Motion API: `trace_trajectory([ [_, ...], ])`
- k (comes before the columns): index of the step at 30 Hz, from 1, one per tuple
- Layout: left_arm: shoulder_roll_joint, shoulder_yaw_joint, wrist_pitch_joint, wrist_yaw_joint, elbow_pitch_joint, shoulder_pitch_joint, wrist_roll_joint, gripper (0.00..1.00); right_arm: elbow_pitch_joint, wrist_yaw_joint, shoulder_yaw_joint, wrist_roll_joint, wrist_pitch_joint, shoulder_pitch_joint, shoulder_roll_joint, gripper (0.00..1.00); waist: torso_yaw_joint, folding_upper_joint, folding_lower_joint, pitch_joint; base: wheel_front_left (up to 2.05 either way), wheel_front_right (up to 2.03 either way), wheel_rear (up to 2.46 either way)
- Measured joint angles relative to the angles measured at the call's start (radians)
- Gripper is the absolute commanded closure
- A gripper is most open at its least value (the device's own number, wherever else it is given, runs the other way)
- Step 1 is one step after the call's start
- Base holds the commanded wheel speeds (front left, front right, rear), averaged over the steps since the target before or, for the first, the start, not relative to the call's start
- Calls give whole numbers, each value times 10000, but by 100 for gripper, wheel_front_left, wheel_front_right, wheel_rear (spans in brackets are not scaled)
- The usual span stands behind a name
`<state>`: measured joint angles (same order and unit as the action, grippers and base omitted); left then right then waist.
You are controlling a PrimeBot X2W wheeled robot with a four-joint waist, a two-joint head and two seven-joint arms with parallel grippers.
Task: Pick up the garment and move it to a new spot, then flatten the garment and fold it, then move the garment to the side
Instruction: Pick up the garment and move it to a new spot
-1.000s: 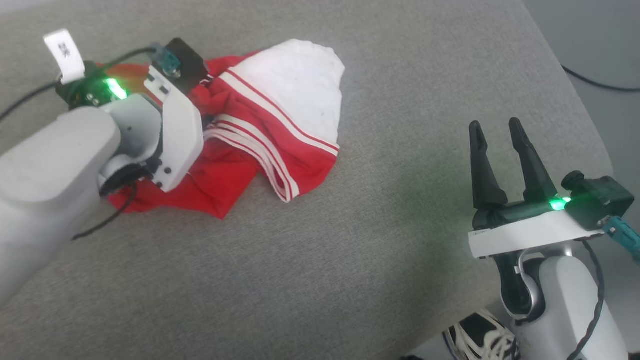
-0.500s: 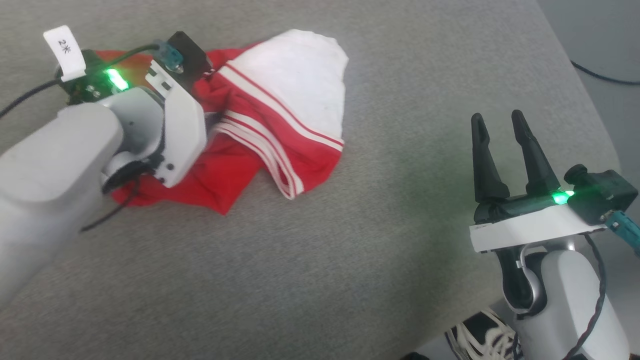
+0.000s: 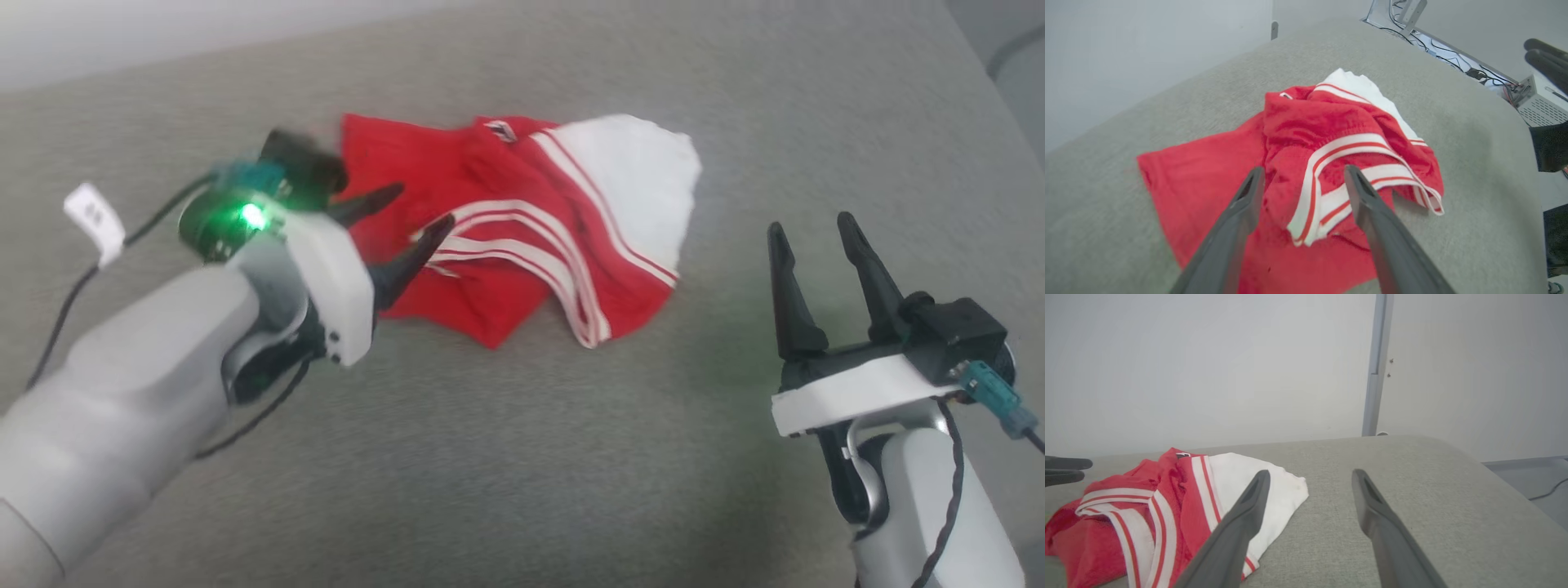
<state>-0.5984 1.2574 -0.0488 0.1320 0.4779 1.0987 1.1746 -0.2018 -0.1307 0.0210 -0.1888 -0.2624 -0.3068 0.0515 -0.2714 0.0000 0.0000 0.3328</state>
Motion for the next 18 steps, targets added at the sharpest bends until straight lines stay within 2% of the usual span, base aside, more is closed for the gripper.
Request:
trace_trajectory([
  [4, 82, -121, -1409, 0, 581, -1213, 688, 0, -274, 0, -368, 566, 0, 299, 6, 0, 886, 0, 0, -566, 0, 0, 0],
  [12, 462, -836, -2100, -2, 1348, -3098, 1609, 0, -504, -2, -1198, 938, 0, 1118, 244, 0, 2350, 0, 0, -1312, 0, 0, 0],
  [14, 512, -1522, -2102, -2, 1467, -3590, 1613, 0, -527, -2, -1383, 945, 0, 1358, 291, 0, 2683, 0, 0, -1499, 0, 0, 0],
  [18, 748, -3526, -2130, -2, 1505, -4783, 959, 0, -518, -2, -1758, 871, 0, 1837, 322, 0, 3251, 0, 0, -1884, 0, 0, 0],
])
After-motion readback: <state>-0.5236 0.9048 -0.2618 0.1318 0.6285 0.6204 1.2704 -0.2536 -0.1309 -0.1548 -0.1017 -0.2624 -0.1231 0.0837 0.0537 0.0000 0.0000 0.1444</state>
